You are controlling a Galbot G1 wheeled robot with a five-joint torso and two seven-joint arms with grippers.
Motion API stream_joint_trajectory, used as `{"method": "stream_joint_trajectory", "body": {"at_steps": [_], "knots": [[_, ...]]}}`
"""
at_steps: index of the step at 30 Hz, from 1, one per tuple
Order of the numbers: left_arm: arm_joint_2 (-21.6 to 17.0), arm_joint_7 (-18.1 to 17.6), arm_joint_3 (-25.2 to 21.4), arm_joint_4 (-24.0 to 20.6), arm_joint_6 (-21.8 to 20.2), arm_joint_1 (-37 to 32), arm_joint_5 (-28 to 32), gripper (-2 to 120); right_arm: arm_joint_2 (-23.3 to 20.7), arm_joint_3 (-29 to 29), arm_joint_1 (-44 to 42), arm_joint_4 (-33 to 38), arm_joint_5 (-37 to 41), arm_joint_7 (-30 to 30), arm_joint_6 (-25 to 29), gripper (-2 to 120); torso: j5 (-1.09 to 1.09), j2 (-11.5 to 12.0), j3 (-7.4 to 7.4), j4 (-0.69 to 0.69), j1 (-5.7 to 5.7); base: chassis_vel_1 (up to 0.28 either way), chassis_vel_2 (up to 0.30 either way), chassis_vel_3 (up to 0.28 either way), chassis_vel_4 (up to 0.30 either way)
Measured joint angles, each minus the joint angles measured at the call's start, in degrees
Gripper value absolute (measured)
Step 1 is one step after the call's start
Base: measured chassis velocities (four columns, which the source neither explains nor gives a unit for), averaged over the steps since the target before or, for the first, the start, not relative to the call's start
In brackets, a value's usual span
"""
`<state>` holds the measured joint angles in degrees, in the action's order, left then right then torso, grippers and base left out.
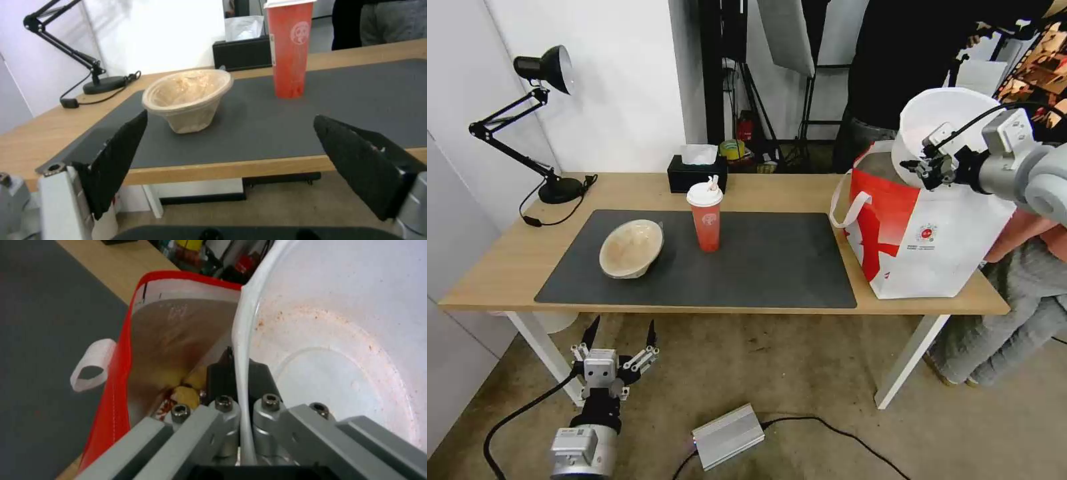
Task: Pick up the trash from the table and place it into the takeout bag.
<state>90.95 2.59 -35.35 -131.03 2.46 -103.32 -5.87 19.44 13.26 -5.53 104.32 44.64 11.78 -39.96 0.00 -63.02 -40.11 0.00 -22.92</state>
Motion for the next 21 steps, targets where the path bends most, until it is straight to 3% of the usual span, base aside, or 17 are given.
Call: {"method": "stream_joint_trajectory", "body": {"at_steps": [21], "knots": [[0.24,0.00,0.13,0.08,0.00,-0.02,-0.06,100,-0.07,0.64,-1.63,2.42,0.01,-0.28,-0.08,0,0.00,-0.01,0.00,0.00,0.00,0.000,0.000,0.000,0.000]]}}
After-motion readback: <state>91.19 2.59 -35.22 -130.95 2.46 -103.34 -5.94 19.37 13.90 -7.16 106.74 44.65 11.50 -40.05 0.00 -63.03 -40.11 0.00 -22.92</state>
